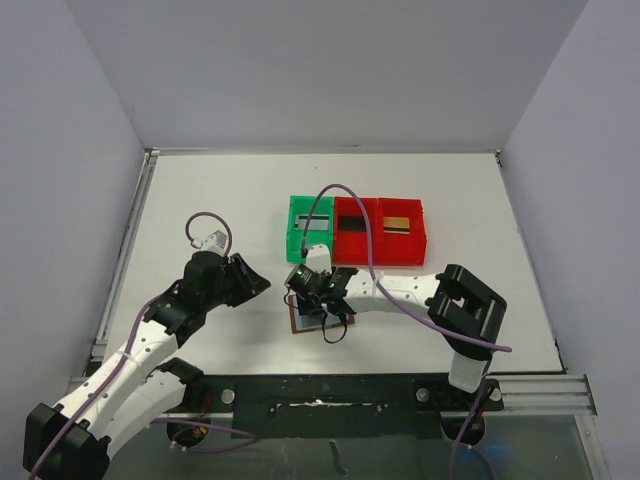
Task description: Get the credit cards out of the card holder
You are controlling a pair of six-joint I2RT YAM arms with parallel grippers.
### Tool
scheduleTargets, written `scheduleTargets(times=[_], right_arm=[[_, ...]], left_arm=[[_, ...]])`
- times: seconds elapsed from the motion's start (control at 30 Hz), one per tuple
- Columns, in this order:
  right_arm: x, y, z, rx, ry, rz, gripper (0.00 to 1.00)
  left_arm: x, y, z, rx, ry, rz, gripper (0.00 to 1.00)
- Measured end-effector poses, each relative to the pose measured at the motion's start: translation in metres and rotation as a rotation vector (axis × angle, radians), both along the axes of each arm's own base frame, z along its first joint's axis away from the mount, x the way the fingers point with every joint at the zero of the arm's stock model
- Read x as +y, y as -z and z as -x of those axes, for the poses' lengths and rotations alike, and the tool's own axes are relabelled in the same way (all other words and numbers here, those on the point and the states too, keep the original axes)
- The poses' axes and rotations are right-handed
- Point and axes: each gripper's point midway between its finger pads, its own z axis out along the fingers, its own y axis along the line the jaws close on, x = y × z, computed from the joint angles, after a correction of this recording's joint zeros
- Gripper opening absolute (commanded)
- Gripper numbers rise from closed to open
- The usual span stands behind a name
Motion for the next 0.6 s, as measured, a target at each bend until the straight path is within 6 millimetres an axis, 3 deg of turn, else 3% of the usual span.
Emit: scheduleTargets(times=[0.43,0.53,0.6], right_arm=[[0.0019,0.0061,0.0018,0.016,-0.009,0.003,0.55],[0.0030,0.0058,0.0001,0.022,-0.006,-0.009,0.51],[0.0044,0.0076,-0.0011,0.029,-0.004,-0.021,0.42]], left_arm=[[0.0004,0.0010,0.0007,0.010,-0.007,0.003,0.36],[0.0003,0.0010,0.0007,0.010,-0.008,0.003,0.35],[0.0003,0.0015,0.0007,0.012,-0.008,0.003,0.35]])
